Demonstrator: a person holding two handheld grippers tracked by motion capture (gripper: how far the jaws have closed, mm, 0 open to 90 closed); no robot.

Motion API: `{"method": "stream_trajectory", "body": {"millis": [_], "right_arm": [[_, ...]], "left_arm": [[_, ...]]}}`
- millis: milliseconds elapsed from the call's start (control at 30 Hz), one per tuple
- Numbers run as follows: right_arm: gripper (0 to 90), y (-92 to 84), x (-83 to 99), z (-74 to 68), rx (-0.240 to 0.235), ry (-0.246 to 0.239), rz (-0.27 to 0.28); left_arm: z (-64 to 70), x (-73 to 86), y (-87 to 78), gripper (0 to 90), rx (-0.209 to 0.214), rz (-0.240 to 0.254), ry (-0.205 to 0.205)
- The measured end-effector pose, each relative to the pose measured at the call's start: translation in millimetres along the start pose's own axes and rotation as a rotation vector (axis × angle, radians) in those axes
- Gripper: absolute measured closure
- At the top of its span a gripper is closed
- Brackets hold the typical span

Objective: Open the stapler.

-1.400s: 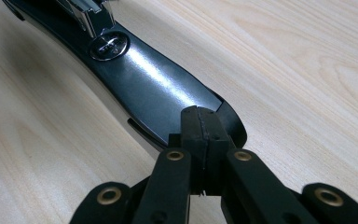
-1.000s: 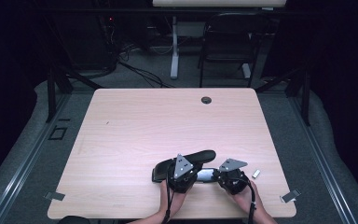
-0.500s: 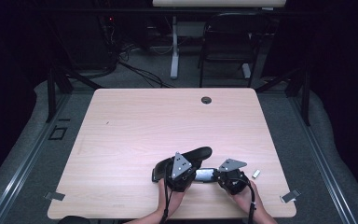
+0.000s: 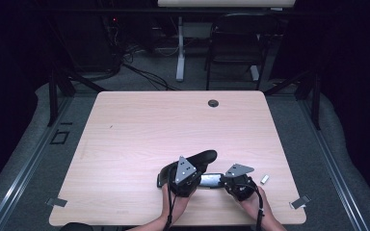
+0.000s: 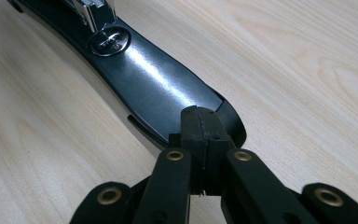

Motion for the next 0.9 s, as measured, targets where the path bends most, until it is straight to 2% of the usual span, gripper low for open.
{"method": "stream_trajectory", "body": {"millis": [533,800,900], "right_arm": [[90.0,-0.6,-0.5,-0.8,0.009,-0.01,-0.015],[90.0,-0.5,-0.6,-0.3,-0.002,0.002,-0.014],[90.0,-0.5,-0.6,-0.1,-0.004,0.002,-0.015]], "left_arm": [[-6.0,-5.2,-8.1,90.0,0.01,0.004,-0.027],[-8.9,-8.1,-11.9,90.0,0.028,-0.006,-0.069],[-9.7,-8.9,-12.9,90.0,0.027,-0.009,-0.071]]}}
Point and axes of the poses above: each handheld gripper's, and its own axes: y roughly forward along the jaws, x roughly out of its underside, z roughly to its right, the point moved 5 cm from there along y, roughly forward along the jaws, and after that the axes turned 15 degrees about y, right-handed, at the moved point
